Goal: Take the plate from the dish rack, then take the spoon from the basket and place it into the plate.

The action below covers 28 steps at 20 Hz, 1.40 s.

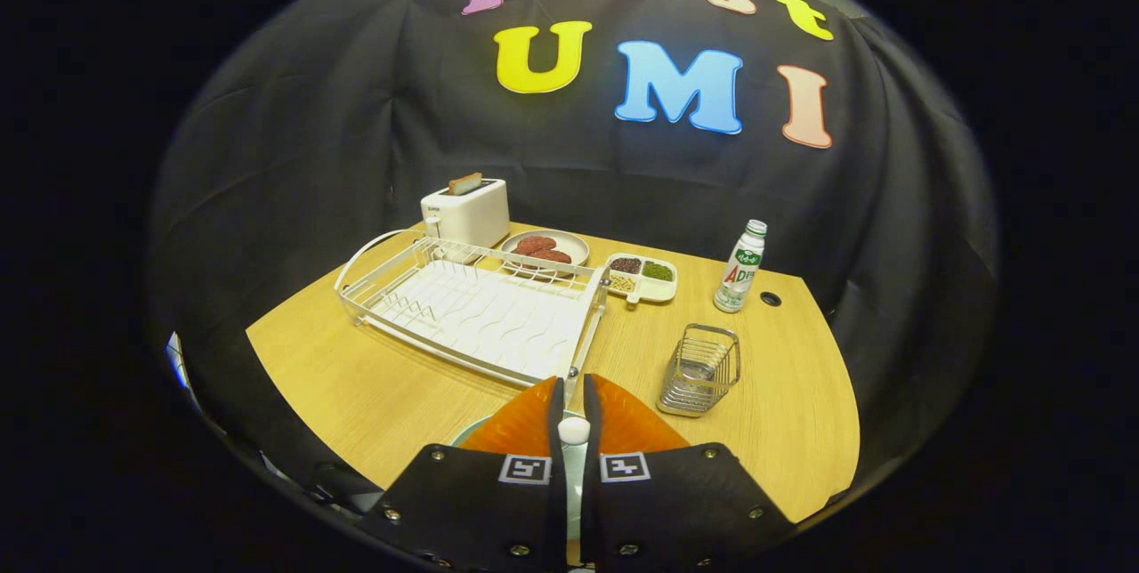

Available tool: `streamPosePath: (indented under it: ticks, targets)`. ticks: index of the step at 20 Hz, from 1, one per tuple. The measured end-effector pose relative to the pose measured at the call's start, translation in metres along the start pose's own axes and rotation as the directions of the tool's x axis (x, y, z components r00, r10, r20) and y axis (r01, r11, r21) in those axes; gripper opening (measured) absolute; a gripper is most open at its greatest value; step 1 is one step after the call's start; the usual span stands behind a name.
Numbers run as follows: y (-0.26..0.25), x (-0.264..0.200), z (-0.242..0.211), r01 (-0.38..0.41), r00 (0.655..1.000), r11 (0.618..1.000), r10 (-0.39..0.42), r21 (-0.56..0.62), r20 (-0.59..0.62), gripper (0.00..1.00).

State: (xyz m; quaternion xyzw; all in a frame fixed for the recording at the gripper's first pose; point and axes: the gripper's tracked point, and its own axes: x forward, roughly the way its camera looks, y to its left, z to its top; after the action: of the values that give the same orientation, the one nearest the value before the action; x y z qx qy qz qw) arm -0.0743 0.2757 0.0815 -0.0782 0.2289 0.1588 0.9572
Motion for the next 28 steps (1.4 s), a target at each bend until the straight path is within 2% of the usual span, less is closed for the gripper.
streamPosePath:
  ticks: [7,13,16,17,18,19,24,28]
  targets:
    - [0.026,0.023,-0.007,-0.076,0.996,0.996,0.074,-0.040,-0.045,0.08]
    - [0.036,0.033,-0.009,-0.124,0.990,0.992,0.123,-0.005,-0.065,0.08]
    - [0.040,0.034,-0.007,-0.144,0.987,0.990,0.144,0.016,-0.067,0.14]
    - [0.037,0.032,-0.004,-0.138,0.989,0.990,0.138,0.013,-0.057,0.14]
    - [0.032,0.030,0.000,-0.125,0.991,0.992,0.125,0.005,-0.046,0.32]
    - [0.029,0.029,0.004,-0.122,0.992,0.993,0.122,0.004,-0.034,0.39]
    - [-0.012,0.005,0.040,-0.053,0.996,0.998,0.051,0.027,0.068,0.40]
    - [-0.062,-0.028,0.079,0.056,0.981,0.996,-0.068,0.067,0.180,0.40]
